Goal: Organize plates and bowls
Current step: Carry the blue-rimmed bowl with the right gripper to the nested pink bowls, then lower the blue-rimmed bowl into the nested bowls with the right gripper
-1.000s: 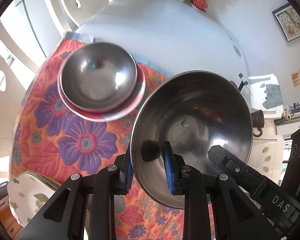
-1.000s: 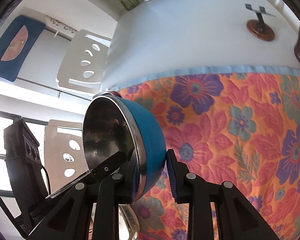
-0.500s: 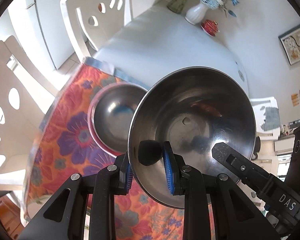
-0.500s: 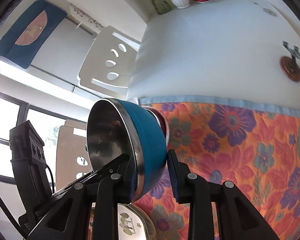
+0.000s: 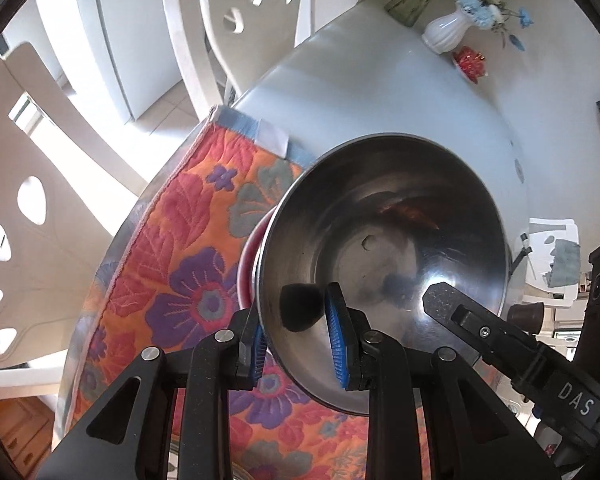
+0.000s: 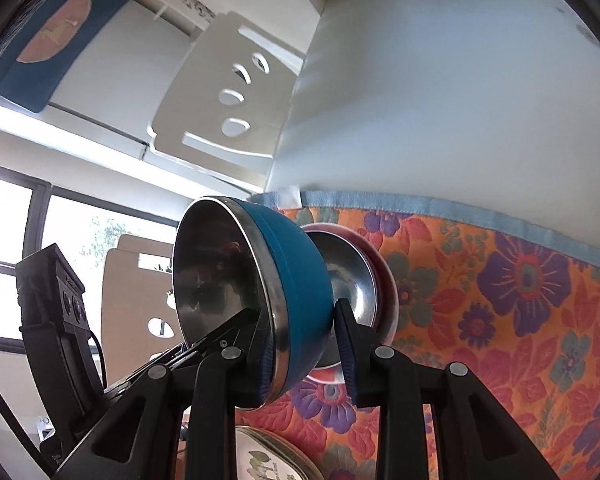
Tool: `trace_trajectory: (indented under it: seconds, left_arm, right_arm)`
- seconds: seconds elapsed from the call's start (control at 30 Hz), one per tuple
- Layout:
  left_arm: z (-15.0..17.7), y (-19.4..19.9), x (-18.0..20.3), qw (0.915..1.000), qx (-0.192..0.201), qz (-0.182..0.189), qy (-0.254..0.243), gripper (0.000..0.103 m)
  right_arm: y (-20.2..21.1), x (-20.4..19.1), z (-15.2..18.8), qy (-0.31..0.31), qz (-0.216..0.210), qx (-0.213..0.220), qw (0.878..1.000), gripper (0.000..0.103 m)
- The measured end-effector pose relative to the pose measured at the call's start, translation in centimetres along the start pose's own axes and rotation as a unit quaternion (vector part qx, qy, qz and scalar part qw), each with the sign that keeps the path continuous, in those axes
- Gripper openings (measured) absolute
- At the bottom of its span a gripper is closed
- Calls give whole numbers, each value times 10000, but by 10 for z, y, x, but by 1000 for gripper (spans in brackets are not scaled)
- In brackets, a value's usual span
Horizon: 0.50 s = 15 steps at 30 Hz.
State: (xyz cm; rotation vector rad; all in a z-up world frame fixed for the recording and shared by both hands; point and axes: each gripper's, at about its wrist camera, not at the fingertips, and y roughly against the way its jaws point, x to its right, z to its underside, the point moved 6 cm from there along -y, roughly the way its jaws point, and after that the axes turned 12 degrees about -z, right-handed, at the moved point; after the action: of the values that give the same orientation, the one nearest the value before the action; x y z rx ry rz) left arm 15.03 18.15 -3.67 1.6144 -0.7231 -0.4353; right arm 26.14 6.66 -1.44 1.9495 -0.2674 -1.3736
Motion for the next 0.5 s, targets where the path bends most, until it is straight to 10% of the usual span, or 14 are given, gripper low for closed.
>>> trace_trajectory:
  seconds: [0.5]
  left_arm:
    - [0, -24, -2, 9992, -180, -204, -308, 24]
  right_arm:
    - [-26, 23, -3, -188, 142, -176, 9996, 27]
